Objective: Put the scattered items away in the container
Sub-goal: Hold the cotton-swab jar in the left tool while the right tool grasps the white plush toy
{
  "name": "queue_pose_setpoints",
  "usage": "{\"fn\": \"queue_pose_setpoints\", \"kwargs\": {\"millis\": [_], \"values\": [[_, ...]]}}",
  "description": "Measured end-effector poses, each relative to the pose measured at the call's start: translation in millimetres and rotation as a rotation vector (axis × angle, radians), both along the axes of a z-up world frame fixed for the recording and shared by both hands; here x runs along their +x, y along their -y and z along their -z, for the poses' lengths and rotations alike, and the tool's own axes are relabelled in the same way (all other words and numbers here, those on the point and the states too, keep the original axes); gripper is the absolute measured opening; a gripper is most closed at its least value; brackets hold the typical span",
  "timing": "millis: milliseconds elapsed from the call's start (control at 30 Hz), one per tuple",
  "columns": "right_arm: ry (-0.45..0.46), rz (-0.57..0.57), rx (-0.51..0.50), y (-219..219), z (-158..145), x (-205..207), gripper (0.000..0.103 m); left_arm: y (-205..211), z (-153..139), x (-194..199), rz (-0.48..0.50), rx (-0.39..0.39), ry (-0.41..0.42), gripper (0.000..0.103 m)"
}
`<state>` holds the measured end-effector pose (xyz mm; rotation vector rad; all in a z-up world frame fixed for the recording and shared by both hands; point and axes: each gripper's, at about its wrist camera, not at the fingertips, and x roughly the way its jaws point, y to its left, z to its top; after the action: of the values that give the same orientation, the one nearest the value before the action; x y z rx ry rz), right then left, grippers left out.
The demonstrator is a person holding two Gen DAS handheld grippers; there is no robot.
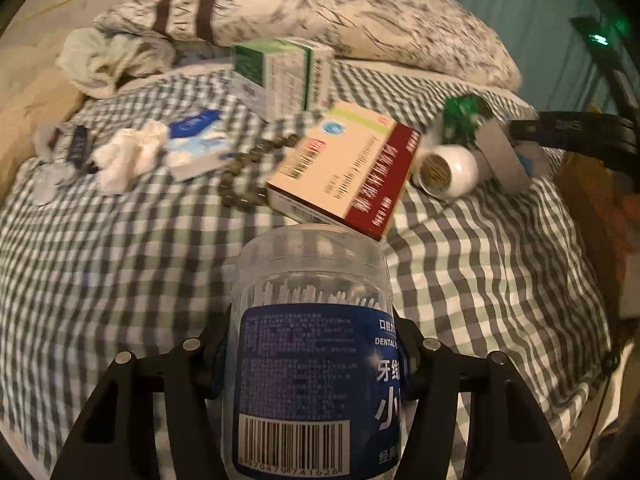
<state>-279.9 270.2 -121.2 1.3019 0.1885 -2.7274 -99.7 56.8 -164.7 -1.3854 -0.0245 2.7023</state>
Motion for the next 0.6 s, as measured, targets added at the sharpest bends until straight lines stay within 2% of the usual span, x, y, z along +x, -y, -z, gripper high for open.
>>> {"fn": "queue_pose_setpoints", "kwargs": {"millis": [133,300,600], "values": [[-0.068,-0.007,-0.039,-6.1,-35.0,22.9,0.036,5.8,-15.2,11.8,-0.019,0.014,-0.026,0.062],[-0.106,-0.030,-0.054,-6.4,-69.8,52.3,0.036,7.6,-44.0,27.9,-0.017,0.017,-0.081,0.062],[-0.103,-0.047,-0.134,-11.6,-95.8,112.1,0.036,-8.1,-88.7,52.8,0.006,0.017,-0.130,0.062]]}}
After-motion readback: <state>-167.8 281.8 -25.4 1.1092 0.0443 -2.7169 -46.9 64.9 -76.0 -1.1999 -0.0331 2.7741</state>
